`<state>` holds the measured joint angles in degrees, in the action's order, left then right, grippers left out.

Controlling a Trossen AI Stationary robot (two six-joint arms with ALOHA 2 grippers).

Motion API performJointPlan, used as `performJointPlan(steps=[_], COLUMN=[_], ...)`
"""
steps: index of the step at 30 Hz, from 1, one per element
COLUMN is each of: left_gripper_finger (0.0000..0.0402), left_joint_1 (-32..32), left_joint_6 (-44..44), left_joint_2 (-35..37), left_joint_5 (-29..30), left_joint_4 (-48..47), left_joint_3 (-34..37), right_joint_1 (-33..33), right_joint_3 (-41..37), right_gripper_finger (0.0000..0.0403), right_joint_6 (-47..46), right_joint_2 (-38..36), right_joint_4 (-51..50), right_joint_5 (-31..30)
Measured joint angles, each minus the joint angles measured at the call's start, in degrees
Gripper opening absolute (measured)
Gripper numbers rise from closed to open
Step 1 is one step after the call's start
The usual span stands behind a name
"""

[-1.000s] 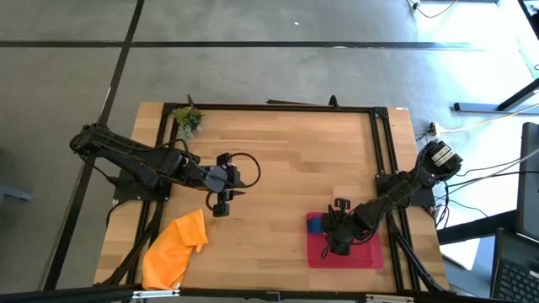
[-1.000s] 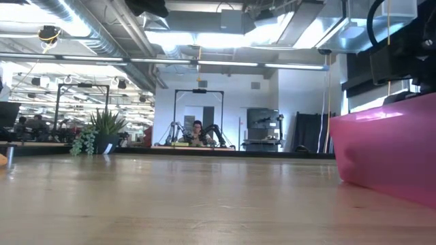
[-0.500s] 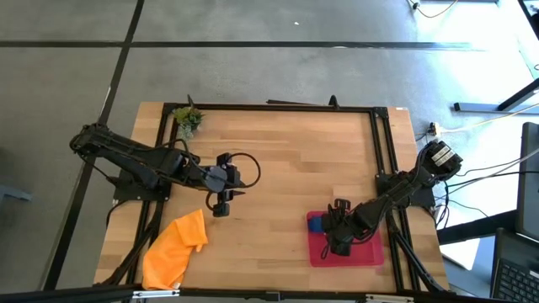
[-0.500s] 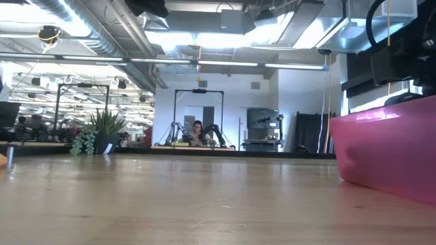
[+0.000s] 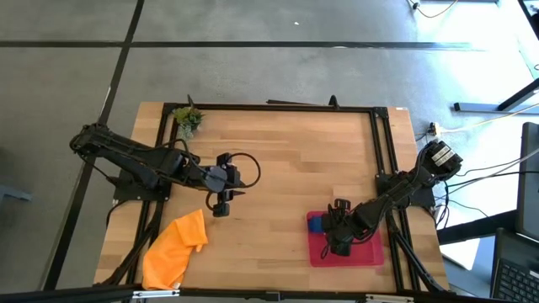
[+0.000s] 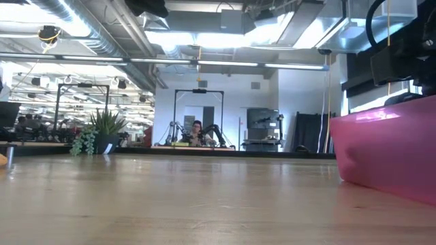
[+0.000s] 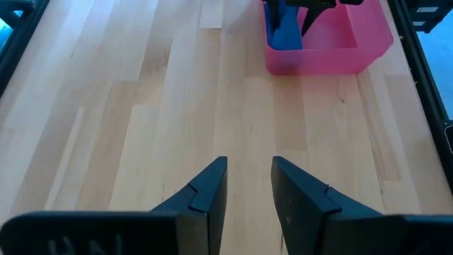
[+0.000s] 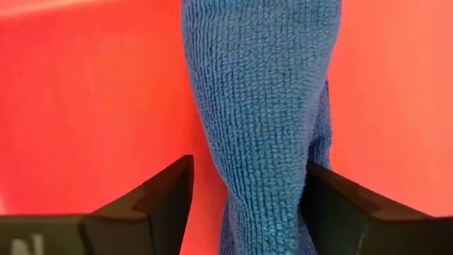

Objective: Roll microfiber towels into tight, uniform cylinder then place into a basket
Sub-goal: Put the blue microfiber towel into the red bin

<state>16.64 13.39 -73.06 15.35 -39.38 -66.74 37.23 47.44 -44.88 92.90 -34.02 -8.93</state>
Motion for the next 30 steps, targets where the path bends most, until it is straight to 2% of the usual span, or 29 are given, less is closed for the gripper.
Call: performJointPlan(steps=[24,30], left_gripper_finger=[0.0102,0.0102], left_joint_1=[0.0,0.0], left_joint_6=[0.0,0.0], left_joint_2=[0.0,0.0], left_joint_5=[0.0,0.0], left_joint_4=[0.0,0.0], left_joint_3=[0.0,0.0], right_joint_1=[0.0,0.0], right_joint_3=[2.4,2.4], right_gripper_finger=[0.0234,0.0234], right_joint_6=[-0.1,-4.6], right_joint_2=[0.1,-0.2], right_joint_4=[-1.0,-2.9], right_joint_5=[-0.3,-0.4])
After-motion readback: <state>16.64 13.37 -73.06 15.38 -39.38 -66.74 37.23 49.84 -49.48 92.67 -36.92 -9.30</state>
